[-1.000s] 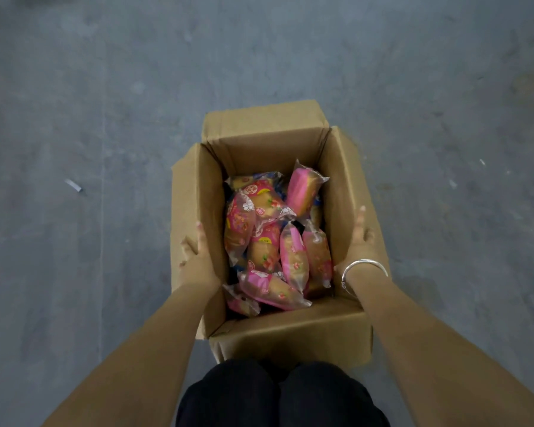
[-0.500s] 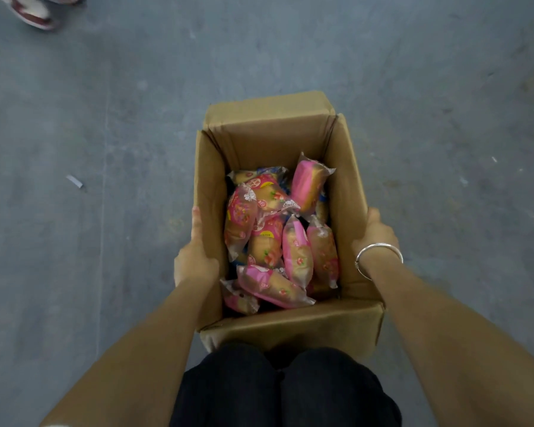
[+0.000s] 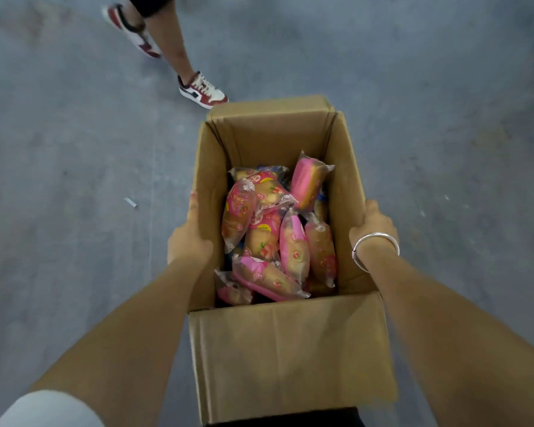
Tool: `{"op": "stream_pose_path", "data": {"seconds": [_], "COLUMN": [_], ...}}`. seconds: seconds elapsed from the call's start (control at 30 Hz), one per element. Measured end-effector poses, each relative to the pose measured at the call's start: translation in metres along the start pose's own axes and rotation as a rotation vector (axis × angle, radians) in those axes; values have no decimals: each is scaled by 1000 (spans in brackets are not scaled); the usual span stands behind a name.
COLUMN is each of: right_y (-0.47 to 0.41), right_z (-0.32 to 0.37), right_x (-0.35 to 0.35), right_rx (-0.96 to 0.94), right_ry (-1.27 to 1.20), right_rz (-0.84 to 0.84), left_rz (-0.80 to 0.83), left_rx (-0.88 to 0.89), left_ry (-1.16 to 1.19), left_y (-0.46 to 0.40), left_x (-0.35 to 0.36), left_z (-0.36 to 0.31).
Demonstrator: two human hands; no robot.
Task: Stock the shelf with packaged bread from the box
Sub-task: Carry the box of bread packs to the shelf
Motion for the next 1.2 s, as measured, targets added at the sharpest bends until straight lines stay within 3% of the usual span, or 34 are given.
{"op": "stream_pose_path", "data": {"seconds": [0.2,0.43,0.87,1.1,1.2], "right_y": [65,112,115,59,47], "right_z": [47,85,153,218,242], "right_x": [-96,-151,-182,-212,-214], "right_rx": [-39,-100,-306,-212,-274], "right_ry": [-1,-4,56,-90,3], "right_rz": [-18,-21,25,-10,-67], "left_rz": [-39,-66,-143,-179,-197], "left_rx": [42,35,-18,34,88], "left_ry": [-8,-18,-6,72,41], "left_y": [51,91,90,29,-5], "left_x": [-114,-194,-252,-278,-296], "left_z": [-39,-53,-45,-72,-88]}}
Point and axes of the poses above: each hand's wrist, its own y-axis away from the middle knuckle, its own x-axis out of the palm, z = x × y, the point moved 5 cm from there along -y, towards the middle knuckle, and after that the axes turned 2 degrees about -z, right-handed, at the moved point
